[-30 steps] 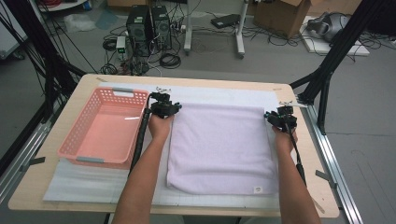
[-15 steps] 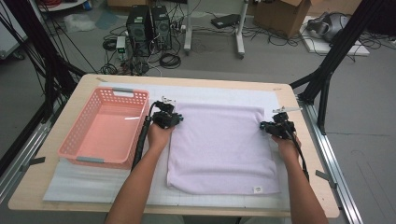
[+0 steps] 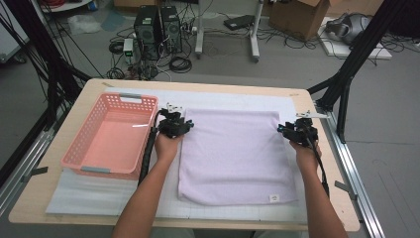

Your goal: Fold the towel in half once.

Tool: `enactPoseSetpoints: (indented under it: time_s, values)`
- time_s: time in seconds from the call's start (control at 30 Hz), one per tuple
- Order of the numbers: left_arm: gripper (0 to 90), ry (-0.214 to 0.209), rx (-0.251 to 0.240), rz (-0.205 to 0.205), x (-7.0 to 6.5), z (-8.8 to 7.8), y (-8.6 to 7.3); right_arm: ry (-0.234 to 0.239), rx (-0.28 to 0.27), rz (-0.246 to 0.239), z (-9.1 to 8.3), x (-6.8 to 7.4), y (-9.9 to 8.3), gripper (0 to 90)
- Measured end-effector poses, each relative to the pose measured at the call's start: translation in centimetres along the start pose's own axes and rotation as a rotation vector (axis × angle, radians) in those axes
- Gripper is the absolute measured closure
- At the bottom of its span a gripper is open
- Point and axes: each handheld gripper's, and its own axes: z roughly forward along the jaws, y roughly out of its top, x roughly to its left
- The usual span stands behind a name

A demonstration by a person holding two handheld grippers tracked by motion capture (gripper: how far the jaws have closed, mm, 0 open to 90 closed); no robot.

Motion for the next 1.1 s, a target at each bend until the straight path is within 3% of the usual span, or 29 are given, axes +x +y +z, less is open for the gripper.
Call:
enactPoseSetpoints:
  time_s: [0.1,0.17,0.2,0.23,0.33,0.4,0.53,0.6,0.73,0.87,1.0,1.1]
  values:
    - [48.4,-0.034,0.0,-0.004,-0.7,-1.0,-0.9,0.077,0.056,-0.06,-1.5,1.2,0.1,59.2]
    - [48.2,-0.06,0.004,0.005,-1.1,-1.7,-1.4,0.097,0.048,-0.104,-2.7,2.1,-0.6,60.8]
    - [49.2,-0.072,0.031,0.018,-1.3,-2.0,-1.4,0.107,0.065,-0.118,-3.3,2.4,-1.1,61.1]
    - [48.2,-0.086,0.048,0.029,-1.5,-2.4,-1.5,0.121,0.071,-0.122,-3.8,2.7,-1.7,61.4]
    - [49.8,-0.115,-0.011,0.033,-2.1,-4.1,-1.9,0.141,0.054,-0.109,-5.6,3.1,-3.6,61.3]
    - [48.7,-0.132,-0.009,0.047,-2.5,-5.1,-2.3,0.145,0.023,-0.092,-6.9,3.3,-5.0,61.2]
    - [47.7,-0.164,-0.027,0.056,-3.1,-7.3,-3.7,0.143,0.015,-0.064,-8.9,3.6,-8.1,60.4]
    - [47.8,-0.17,-0.041,0.063,-3.4,-8.5,-4.5,0.139,0.016,-0.061,-9.7,3.6,-9.0,60.5]
    - [47.8,-0.191,-0.055,0.038,-3.7,-10.9,-6.5,0.144,0.008,-0.054,-11.8,4.3,-10.5,64.2]
    - [48.6,-0.198,-0.077,0.043,-4.1,-13.8,-8.6,0.177,0.004,-0.082,-13.8,5.4,-12.1,69.7]
    - [52.9,-0.243,-0.063,0.04,-4.8,-15.8,-10.4,0.216,0.035,-0.085,-14.3,6.8,-13.6,68.8]
    - [53.5,-0.292,-0.014,0.033,-5.7,-16.3,-11.8,0.204,0.087,-0.124,-13.6,8.2,-14.3,68.0]
